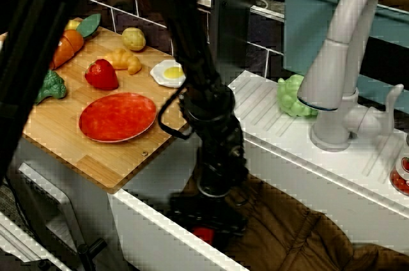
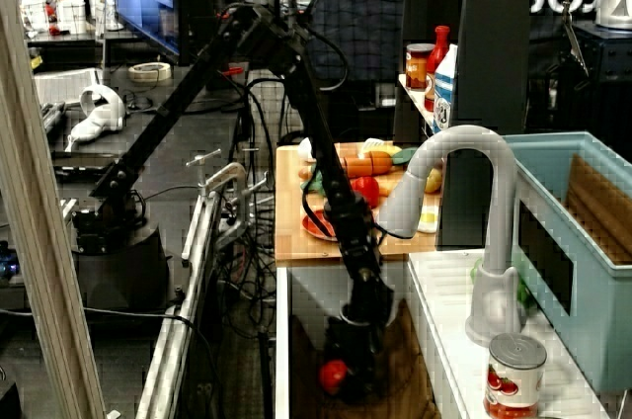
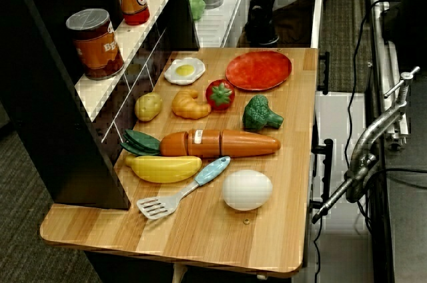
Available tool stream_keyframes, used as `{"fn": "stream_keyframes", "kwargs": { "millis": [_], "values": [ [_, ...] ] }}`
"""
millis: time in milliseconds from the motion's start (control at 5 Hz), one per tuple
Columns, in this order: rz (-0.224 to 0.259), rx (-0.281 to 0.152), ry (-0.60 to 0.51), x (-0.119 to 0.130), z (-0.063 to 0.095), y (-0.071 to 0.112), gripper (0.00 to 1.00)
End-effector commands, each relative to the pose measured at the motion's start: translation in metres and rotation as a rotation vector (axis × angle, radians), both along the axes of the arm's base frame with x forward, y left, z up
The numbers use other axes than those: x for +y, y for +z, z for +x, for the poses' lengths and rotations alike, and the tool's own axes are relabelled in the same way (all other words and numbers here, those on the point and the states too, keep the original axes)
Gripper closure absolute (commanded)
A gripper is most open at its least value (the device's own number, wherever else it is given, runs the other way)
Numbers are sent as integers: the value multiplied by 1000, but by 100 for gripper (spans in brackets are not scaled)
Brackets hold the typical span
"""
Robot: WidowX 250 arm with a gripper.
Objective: Put sushi on plate
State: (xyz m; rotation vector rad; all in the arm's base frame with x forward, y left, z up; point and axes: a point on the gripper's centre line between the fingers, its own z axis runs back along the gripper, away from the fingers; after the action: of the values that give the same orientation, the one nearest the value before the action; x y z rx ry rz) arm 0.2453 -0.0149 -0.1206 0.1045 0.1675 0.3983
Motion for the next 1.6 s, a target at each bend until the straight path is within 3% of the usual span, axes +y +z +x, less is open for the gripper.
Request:
{"fn": "stream_keyframes", "kwargs": {
  "millis": [0, 200, 400, 600, 800, 1200, 1400],
  "values": [
    [-72, -34, -55, -10, 30, 109, 100],
    [-134, 12, -70, -5, 40, 154, 100],
    [-167, 40, -65, -2, 49, 181, 100],
    [-205, 40, -57, 6, 54, 197, 100],
    [-229, 72, -87, 27, 47, 195, 100],
    [-205, 85, -158, 92, -2, 150, 100],
    [-215, 118, -175, 103, -26, 151, 100]
  ]
}}
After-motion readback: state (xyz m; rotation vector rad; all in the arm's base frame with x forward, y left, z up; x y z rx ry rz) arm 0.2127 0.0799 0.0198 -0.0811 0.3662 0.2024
